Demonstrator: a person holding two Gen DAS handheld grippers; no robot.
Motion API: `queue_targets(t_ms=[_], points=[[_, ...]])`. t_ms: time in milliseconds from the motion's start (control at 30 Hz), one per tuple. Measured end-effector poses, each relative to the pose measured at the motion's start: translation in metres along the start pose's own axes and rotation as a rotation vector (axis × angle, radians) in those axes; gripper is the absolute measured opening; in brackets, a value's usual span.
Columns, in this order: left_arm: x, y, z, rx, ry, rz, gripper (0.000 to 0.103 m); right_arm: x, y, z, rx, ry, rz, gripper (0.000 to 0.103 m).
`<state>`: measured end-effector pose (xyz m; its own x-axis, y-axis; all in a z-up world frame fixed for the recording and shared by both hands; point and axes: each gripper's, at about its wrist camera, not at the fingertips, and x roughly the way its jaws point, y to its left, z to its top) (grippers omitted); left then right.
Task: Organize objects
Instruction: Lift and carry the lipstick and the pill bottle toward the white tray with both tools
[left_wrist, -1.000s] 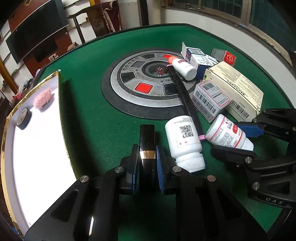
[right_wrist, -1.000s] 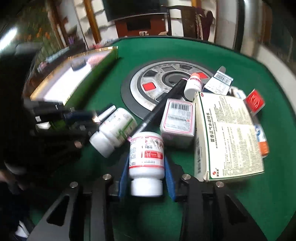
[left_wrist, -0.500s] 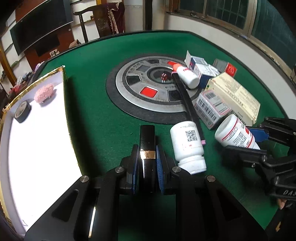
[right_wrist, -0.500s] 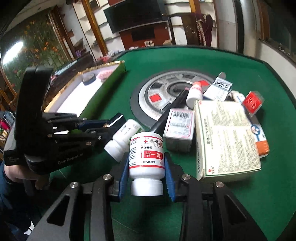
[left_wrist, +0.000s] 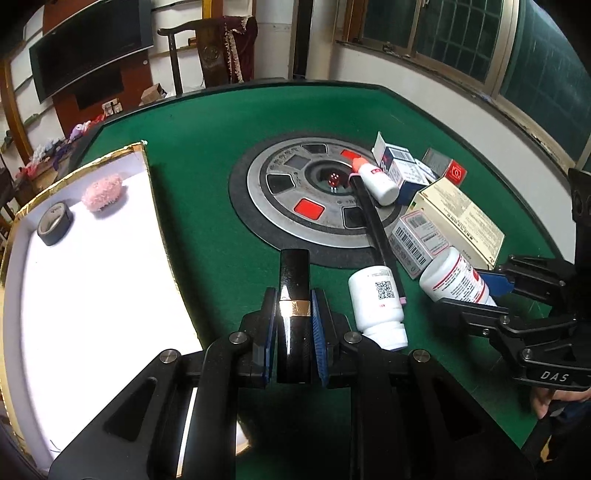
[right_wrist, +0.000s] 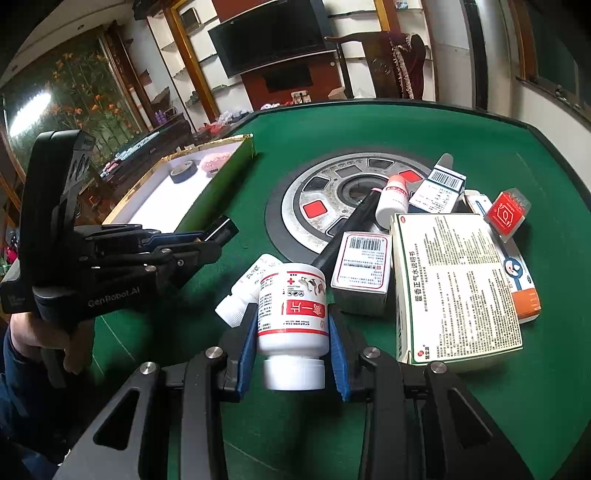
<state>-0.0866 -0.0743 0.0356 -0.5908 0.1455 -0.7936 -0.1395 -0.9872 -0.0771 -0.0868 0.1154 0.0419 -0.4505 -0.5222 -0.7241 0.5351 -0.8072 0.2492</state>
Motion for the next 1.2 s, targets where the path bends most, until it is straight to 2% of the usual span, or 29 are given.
queue_targets(t_ms=[433, 733, 1200], points=[[-0.016, 0.011, 0.005, -0.041, -0.040, -0.024, 0.017, -0.003, 0.012, 0.005, 0.014, -0.051, -0.006, 0.035], [-0.022, 0.021, 0.007, -0.075, -0.054, -0.027, 0.017, 0.008, 0.028, 0.003, -0.008, -0.023, 0.018, 0.035], [-0.027, 0.031, 0.007, -0.100, -0.063, -0.028, 0.017, 0.012, 0.030, 0.001, -0.011, -0.011, 0.029, 0.035]])
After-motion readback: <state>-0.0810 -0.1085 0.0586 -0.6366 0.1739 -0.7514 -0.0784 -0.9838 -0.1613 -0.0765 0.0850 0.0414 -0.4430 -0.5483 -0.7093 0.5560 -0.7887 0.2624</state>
